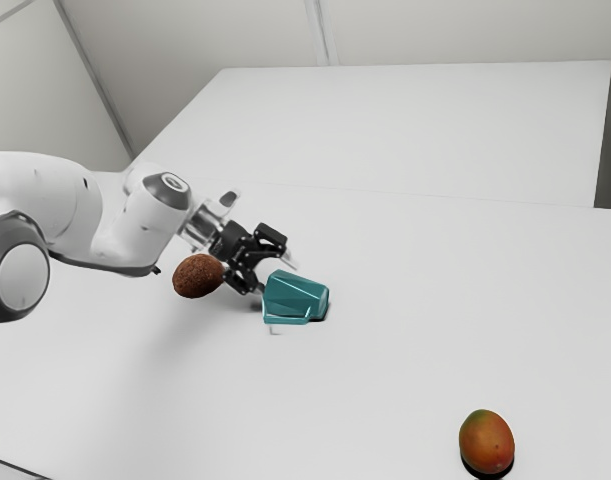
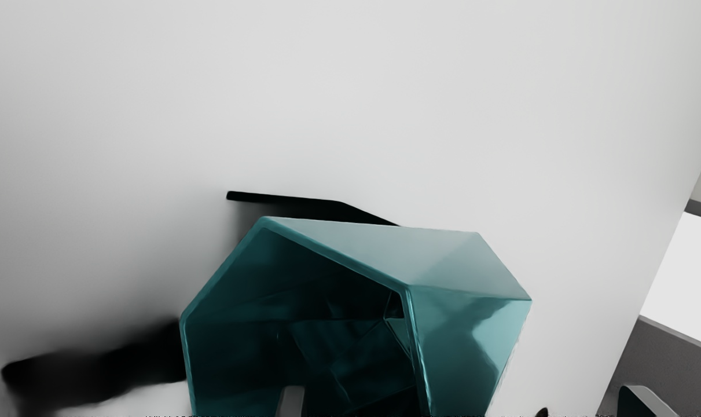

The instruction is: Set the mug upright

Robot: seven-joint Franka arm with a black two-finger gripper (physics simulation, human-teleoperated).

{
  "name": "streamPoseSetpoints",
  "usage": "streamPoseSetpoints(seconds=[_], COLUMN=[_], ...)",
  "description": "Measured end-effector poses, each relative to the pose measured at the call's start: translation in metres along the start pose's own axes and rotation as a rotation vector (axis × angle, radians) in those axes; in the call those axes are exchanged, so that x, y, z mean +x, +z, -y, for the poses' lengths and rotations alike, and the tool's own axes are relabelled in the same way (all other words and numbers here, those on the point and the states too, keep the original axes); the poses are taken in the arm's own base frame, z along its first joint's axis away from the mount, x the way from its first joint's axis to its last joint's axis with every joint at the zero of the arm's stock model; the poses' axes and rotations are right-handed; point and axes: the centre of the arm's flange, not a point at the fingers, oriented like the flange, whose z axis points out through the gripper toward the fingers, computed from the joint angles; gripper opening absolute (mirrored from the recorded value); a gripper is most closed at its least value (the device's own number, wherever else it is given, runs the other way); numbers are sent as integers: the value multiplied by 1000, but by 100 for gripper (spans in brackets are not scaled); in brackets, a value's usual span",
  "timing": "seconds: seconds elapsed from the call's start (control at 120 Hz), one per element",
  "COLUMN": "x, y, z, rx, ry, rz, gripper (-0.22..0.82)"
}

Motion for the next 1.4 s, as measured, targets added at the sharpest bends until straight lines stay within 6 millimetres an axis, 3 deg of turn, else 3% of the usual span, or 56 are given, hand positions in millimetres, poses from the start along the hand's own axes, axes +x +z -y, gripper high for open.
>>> streamPoseSetpoints(seconds=[0.133, 0.417, 0.575, 0.85, 0.933, 1.058, 1.133, 1.3, 1.4], x=[-8, -18, -21, -26, -34, -58, -70, -73, -71], y=[2, 5, 5, -2, -11, -20, -21, -15, -11], z=[-9, -23, -34, -52, -74, -124, -142, -147, -143], rx=[-12, -25, -27, -15, 37, 236, 387, 749, 878], ry=[9, 25, 41, 73, 139, 336, 440, 576, 587], rz=[9, 25, 29, 21, 7, -13, -10, 12, 13], gripper=[48, 3, -10, -16, -17, -18, -18, -18, -18])
